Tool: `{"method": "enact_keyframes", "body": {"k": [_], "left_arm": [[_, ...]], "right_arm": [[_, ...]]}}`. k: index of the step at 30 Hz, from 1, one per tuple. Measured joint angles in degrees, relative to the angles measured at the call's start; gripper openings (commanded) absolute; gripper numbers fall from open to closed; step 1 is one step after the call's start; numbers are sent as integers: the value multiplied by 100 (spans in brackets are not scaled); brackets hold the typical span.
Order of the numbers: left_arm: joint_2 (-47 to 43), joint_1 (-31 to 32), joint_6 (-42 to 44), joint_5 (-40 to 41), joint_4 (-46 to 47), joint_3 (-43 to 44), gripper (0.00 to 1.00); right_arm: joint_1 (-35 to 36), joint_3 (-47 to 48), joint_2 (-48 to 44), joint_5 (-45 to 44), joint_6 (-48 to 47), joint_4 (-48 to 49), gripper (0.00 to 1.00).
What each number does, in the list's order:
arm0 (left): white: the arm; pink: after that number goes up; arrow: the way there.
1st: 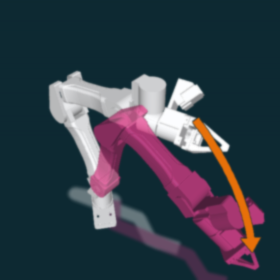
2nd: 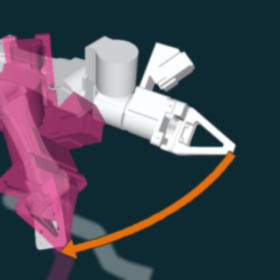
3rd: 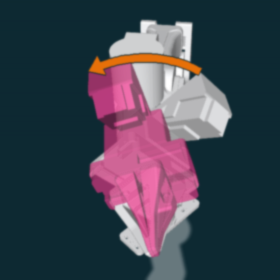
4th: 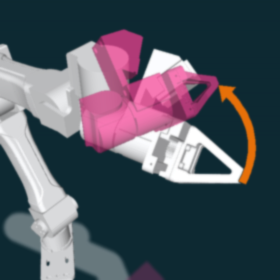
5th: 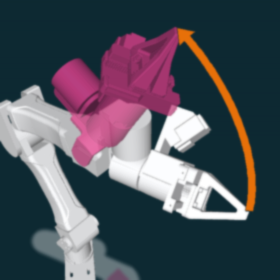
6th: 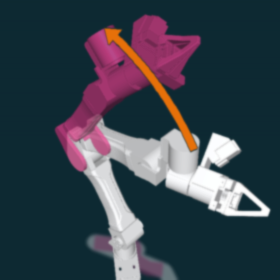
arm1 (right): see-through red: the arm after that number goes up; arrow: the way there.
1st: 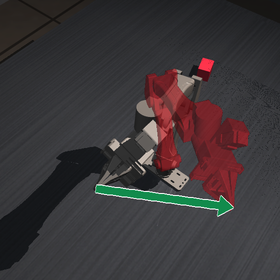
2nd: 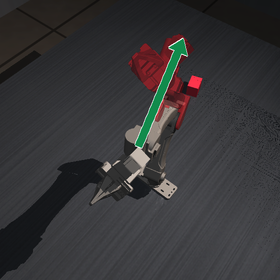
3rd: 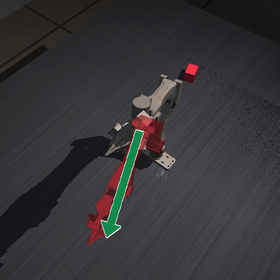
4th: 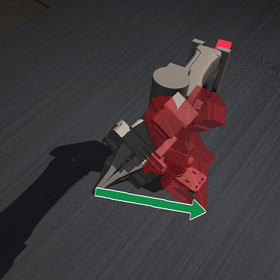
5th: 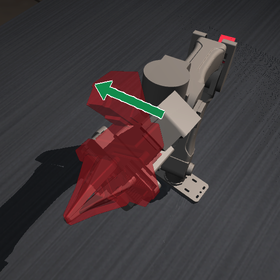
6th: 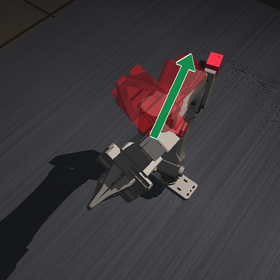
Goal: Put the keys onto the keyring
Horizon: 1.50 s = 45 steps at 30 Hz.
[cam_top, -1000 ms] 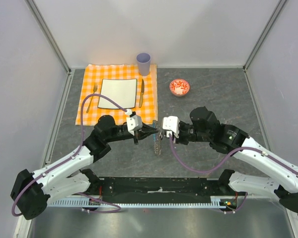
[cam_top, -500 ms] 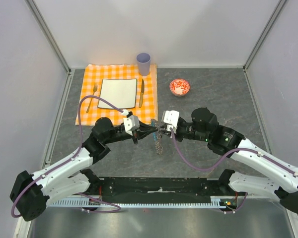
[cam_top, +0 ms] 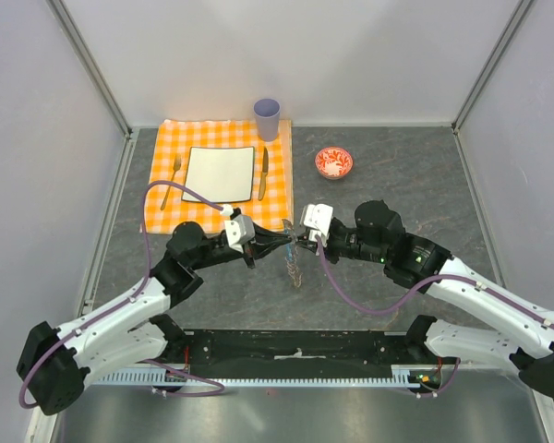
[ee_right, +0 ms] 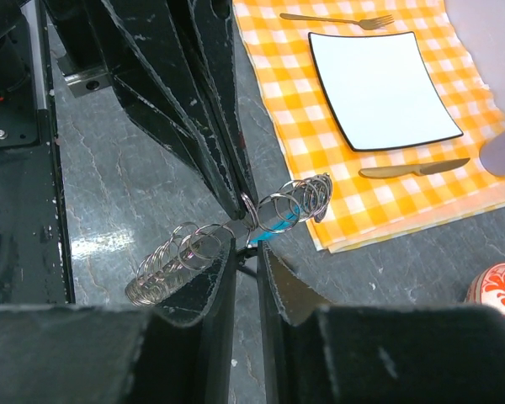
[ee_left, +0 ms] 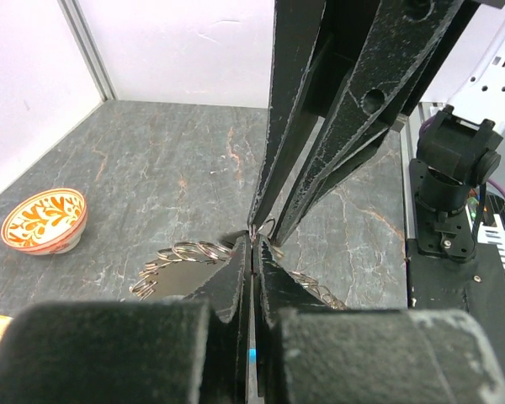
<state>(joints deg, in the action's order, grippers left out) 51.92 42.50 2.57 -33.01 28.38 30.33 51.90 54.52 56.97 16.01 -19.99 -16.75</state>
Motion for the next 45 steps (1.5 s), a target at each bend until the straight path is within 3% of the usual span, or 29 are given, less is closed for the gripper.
{"method": "enact_keyframes", "body": {"k": [4,16,26,37,41,45], "left_arm": [[-37,-2,-4,0,26,0,2],[-17,0,-321,149,584,-269,2],[540,-4,-1193,339,2341,-763,2],[844,17,-1681,697,3526,-1106,2],[741,33,-1687,750,3689,-1119,2],[616,22,-1687,774,3840,-1174,2]], "right_arm": [[-31,-20,0,4,35,-2,1],[-79,-42,118,345,57,70,0],[-125,-164,214,608,136,345,0],[-11,-363,151,708,442,678,32],[-120,-426,-229,581,542,601,33],[-859,-422,-507,988,662,564,33]]}}
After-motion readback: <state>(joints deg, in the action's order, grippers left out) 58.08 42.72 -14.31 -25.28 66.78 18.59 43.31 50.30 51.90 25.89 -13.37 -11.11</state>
